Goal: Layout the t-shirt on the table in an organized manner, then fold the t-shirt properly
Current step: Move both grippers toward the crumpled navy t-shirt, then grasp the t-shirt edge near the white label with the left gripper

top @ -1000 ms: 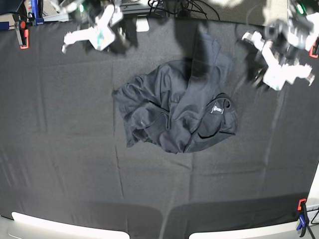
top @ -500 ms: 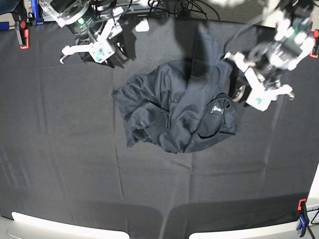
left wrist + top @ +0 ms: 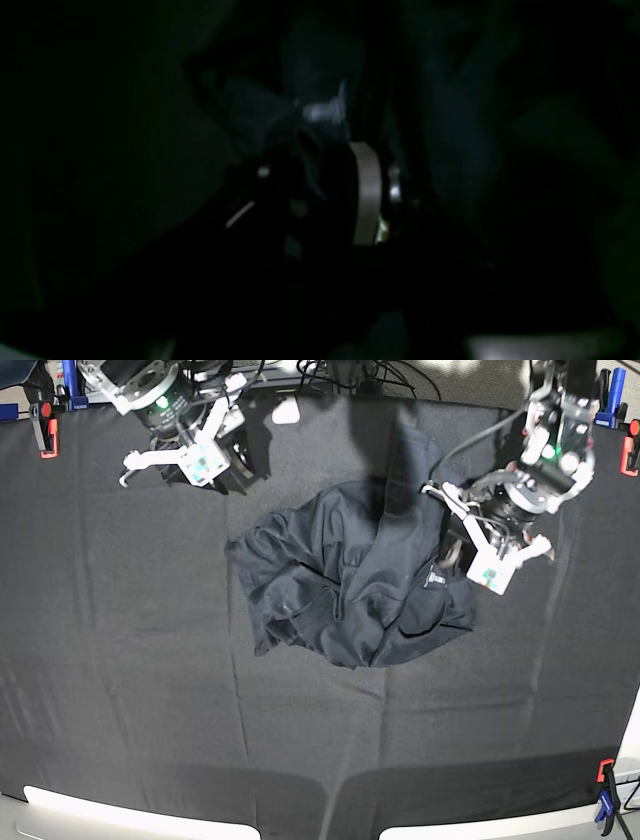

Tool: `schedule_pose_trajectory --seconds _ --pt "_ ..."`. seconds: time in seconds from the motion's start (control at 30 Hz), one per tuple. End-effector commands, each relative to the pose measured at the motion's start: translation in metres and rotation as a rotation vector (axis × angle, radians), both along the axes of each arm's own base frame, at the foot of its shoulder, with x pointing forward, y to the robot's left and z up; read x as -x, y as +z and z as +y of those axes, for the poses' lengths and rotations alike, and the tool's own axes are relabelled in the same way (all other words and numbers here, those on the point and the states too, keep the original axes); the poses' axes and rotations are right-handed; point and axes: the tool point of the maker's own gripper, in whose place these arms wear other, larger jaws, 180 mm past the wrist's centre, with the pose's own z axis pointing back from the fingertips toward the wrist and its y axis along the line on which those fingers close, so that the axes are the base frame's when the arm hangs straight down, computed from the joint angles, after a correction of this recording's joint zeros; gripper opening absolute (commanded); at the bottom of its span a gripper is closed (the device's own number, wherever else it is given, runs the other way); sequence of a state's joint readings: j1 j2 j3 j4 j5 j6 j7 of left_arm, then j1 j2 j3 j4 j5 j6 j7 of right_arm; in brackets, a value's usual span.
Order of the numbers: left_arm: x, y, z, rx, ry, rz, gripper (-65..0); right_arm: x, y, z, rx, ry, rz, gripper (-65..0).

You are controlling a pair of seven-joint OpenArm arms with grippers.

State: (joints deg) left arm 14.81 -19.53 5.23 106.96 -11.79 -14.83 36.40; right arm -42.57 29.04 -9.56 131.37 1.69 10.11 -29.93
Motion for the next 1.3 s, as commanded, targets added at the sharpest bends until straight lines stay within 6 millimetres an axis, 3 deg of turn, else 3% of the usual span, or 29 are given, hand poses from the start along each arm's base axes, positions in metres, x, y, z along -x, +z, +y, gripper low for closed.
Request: schedule_pose_trajectory --seconds 0.0,0.13,0.3,0.4,0.53,0.63,0.73,0.9,0.97,1.0,1.03,1.13,1.27 --pt "-0.012 0.013 0.001 0.011 0.004 -0.054 -48.2 -0.003 0.009 0.003 -0.017 0.007 -0.031 -44.0" --pt "-0.019 0.017 0.002 0.003 0.006 -0.061 -65.0 -0.003 0.009 0.003 -0.016 0.007 -0.032 -44.0" --pt "-0.033 0.03 0.008 0.0 0.036 -0.099 -65.0 -0.003 0.009 0.003 -0.016 0.008 -0.033 -44.0" --pt "-0.048 0.059 0.028 0.007 0.157 -0.187 -65.0 -0.004 0.009 0.001 -0.003 0.009 -0.038 -44.0" --pt "-0.054 0.117 0.046 -0.021 0.227 -0.351 -65.0 -0.005 0.009 -0.001 0.021 0.012 -0.05 -44.0" --pt "-0.047 0.157 0.048 0.0 0.247 -0.449 -65.0 -0.005 0.009 -0.001 0.02 0.012 -0.05 -44.0" --pt "-0.038 0.171 0.043 0.004 0.233 -0.475 -65.0 -0.005 0.009 -0.001 0.02 0.012 -0.05 -44.0" --pt "-0.037 0.145 0.046 0.011 0.244 -0.379 -64.8 -0.005 0.009 0.0 0.017 0.008 -0.048 -44.0" --pt "-0.039 0.124 0.045 0.044 0.241 -0.315 -47.5 -0.005 0.009 0.0 0.013 0.008 -0.046 -44.0" --pt "-0.039 0.111 0.044 0.053 0.228 -0.278 -41.5 -0.004 0.009 0.001 0.007 0.007 -0.043 -44.0" --pt "-0.039 0.098 0.043 0.065 0.22 -0.238 -39.8 -0.004 0.009 0.001 0.006 0.006 -0.04 -44.0" --pt "-0.035 0.062 0.039 0.129 0.198 -0.122 -39.8 -0.004 0.008 0.003 -0.004 -0.004 -0.036 -44.0" --pt "-0.029 0.044 0.03 0.177 0.169 -0.045 -39.8 -0.004 0.009 0.007 -0.03 -0.028 -0.037 -44.0"
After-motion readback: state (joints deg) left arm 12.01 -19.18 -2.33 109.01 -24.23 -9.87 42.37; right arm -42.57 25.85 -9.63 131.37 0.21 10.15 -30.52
